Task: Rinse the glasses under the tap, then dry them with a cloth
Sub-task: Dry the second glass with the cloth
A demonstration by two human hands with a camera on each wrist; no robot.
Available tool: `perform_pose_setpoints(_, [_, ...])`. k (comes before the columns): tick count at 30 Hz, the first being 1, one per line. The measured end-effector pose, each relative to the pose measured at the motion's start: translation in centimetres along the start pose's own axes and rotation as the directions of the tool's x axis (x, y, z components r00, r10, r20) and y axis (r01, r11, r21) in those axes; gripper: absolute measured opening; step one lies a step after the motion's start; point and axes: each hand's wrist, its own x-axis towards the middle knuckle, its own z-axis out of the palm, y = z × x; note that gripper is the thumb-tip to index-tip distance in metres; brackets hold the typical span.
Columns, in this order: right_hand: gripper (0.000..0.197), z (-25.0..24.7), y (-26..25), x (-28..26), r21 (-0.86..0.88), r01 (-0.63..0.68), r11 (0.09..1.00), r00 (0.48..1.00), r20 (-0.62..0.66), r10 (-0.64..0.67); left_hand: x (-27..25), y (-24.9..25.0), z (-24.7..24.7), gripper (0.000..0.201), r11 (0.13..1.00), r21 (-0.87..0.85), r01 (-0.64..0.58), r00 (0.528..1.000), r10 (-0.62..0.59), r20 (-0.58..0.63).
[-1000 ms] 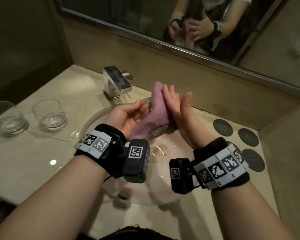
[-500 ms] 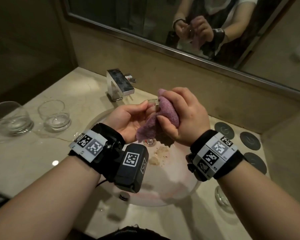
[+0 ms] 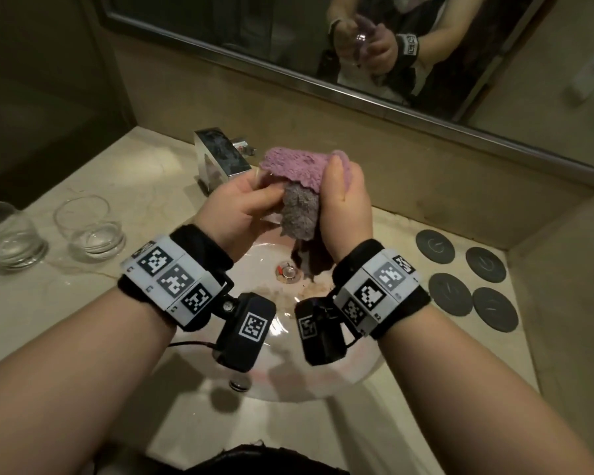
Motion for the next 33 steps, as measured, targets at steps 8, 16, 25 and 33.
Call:
perform_pose_setpoints(8, [0.058, -2.7, 1.0, 0.2, -0.271, 0.614, 0.741, 0.789, 0.234, -0.568, 0.3, 1.2, -1.5, 0.050, 0.825, -0.406, 0.393, 0.912, -0.408, 0.054])
perform_pose_setpoints(16, [0.052, -2.6, 1.4, 0.2, -0.190, 0.814, 0.548, 0.579, 0.337, -0.742, 0.5, 0.3, -0.8, 0.041, 0.860, -0.411, 0.303, 0.938, -0.344, -0.028])
perform_pose_setpoints(25, [0.030, -1.0, 1.5, -2.3, -0.042, 0.452, 0.891, 0.889, 0.094, -0.447, -0.9, 0.4, 0.5, 0.029, 0.975, -0.182, 0.128, 0.991, -0.133, -0.012])
perform_pose_setpoints(33, [0.049, -0.3, -0.1, -0.7, 0.103, -0.076, 0.992, 0.996, 0.061, 0.070, -0.6, 1.1, 0.7, 0.021, 0.979, 0.204, -0.017, 0.998, 0.029, -0.054])
